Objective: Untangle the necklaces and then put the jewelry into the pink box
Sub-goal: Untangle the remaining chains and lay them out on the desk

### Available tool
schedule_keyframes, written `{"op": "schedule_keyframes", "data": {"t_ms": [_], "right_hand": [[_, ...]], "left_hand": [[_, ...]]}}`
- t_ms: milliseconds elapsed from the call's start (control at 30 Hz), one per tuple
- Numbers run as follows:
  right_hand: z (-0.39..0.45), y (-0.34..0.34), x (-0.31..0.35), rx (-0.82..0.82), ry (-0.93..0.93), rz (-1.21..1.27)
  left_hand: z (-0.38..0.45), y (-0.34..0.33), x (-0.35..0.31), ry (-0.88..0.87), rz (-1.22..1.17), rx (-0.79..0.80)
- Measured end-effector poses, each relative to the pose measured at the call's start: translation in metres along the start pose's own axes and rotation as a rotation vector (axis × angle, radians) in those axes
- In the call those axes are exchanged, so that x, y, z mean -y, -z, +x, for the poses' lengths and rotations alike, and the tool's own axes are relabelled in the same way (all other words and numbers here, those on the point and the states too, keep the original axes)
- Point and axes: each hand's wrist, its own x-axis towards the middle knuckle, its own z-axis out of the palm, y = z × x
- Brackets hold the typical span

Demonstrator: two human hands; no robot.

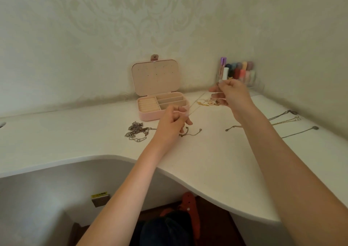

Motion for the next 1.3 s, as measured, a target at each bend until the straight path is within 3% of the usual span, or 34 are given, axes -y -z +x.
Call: {"op": "schedule_keyframes", "data": {"t_ms": [233,400,533,833,967,1100,1300], "right_hand": [[-0.007,0.034,-0.002,-0.068,-0.023,0.031],[-0.02,0.081,0.001,-0.151,0.017,-0.079],[-0.033,0.132,-0.005,-0.234,0.069,-0.298],[-0.072,0.225,-0.046,-0.445,0.135,-0.868],[-0.079,0.234,-0.057,-0.479,0.143,-1.133],[-0.074,0.227,-0.054,-0.481,0.018,-1.43],[-0.07,0.223,-0.053,-0.478,-0.073,-1.635]], "left_hand": [[-0.016,-0.005,-0.006,0.014,0.06,0.012],[-0.033,-0.028,-0.019,0.098,0.068,0.068],[-0.045,-0.049,-0.035,0.132,0.124,0.187],[-0.077,-0.105,-0.051,-0.031,0.324,0.247],[-0.088,-0.115,-0.05,-0.101,0.48,0.207],[-0.09,-0.114,-0.051,-0.144,0.592,0.155],[-0.088,-0.107,-0.049,-0.161,0.743,0.115]]}}
